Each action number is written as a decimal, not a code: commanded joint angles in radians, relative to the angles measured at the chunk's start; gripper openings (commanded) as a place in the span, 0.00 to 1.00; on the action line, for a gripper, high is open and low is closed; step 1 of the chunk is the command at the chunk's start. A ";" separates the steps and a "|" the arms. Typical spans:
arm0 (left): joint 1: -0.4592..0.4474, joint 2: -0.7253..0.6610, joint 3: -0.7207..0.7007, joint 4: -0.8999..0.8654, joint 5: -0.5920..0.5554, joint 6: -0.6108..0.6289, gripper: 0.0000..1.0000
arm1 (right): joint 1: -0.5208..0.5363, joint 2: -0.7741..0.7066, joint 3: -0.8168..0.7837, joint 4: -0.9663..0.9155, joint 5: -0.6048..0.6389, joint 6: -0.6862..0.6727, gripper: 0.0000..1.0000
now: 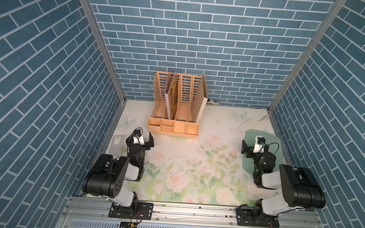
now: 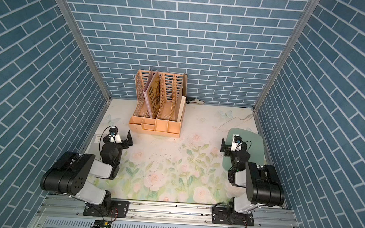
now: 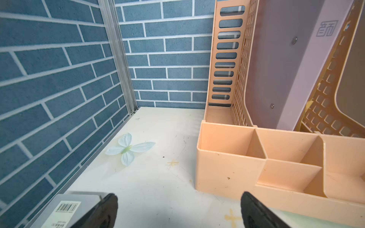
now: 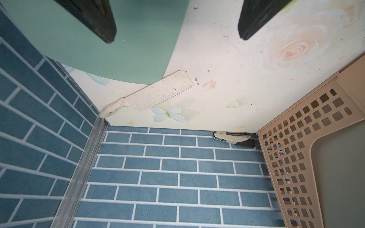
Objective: Align the knife with the edge of the cutting board
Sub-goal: Adjust the work surface at the center of the board.
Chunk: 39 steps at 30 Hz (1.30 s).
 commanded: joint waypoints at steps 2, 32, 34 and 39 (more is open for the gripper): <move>0.008 0.000 0.008 0.026 0.007 0.004 1.00 | -0.002 -0.002 0.007 0.004 -0.013 -0.020 1.00; 0.041 0.001 0.018 0.001 0.074 -0.007 1.00 | -0.001 -0.003 0.008 0.004 -0.012 -0.020 1.00; 0.037 -0.003 0.016 0.006 0.055 -0.009 1.00 | 0.002 -0.004 0.012 -0.006 0.007 -0.022 1.00; -0.009 -0.241 0.053 -0.232 -0.165 -0.038 1.00 | 0.012 -0.178 0.117 -0.319 0.170 0.025 1.00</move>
